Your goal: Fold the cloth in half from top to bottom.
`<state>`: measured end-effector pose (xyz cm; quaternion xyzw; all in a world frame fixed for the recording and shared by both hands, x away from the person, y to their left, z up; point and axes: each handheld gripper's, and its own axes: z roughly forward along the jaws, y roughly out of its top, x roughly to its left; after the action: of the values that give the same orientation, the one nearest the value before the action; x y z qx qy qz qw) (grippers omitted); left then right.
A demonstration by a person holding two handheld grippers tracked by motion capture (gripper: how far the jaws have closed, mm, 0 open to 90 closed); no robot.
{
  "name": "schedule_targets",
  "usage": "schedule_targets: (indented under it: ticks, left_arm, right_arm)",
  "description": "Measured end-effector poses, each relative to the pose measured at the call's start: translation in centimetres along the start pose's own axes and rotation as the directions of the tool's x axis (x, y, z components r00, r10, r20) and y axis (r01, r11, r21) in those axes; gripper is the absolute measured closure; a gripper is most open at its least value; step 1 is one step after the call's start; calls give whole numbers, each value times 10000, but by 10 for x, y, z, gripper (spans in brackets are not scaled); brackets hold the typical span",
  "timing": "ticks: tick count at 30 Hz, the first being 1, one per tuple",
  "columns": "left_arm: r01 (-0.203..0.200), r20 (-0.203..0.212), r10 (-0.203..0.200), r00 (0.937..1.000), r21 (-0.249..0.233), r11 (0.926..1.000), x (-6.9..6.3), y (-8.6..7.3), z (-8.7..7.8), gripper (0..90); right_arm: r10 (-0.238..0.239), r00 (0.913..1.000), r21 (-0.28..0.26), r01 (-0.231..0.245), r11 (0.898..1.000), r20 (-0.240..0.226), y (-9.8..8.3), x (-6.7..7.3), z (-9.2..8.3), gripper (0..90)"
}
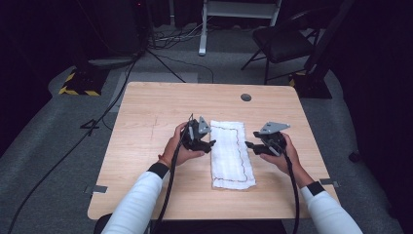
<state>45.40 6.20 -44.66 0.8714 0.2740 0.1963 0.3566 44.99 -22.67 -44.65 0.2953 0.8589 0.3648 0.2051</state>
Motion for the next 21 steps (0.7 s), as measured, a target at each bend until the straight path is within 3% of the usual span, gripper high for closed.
schedule_targets:
  ticks: [1, 2, 4, 6, 8, 11, 12, 20, 21]
  left_arm:
    - [182, -6, -182, 9998, 45, 9998, 5, 3, 6, 253]
    - [460, 79, -460, 9989, 94, 9989, 13, 8, 17, 253]
    - [504, 81, -505, 9987, 196, 9985, 17, 11, 22, 253]
    - [884, -35, -883, 9961, 286, 9957, 28, 17, 39, 262]
    - [979, -141, -975, 9951, 293, 9948, 31, 18, 44, 274]
    - [1720, -185, -1713, 9850, 414, 9842, 44, 20, 62, 282]
    - [1893, -361, -1874, 9816, 581, 9802, 47, 20, 72, 281]
    - [2211, -445, -2180, 9749, 843, 9716, 50, 23, 91, 266]
    - [2523, -361, -2500, 9676, 906, 9634, 51, 21, 95, 251]
  right_arm:
    - [0, 10000, 0, 0, 10000, 0, 0, 0, 0, 447]
    - [44, 9999, 45, -44, 10000, 100, 9, -7, 12, 448]
    - [49, 9999, 20, -49, 10000, 89, 12, -9, 16, 449]
    - [138, 9998, 67, -139, 9999, 161, 23, -19, 31, 455]
    - [217, 9996, 100, -219, 9997, 165, 25, -22, 35, 455]
    - [672, 9975, 105, -674, 9977, 196, 30, -33, 48, 456]
    - [971, 9950, 342, -978, 9946, 213, 31, -39, 58, 459]
    - [1515, 9880, 687, -1531, 9858, 283, 27, -51, 80, 455]
    - [1585, 9868, 902, -1610, 9828, 346, 26, -54, 86, 447]
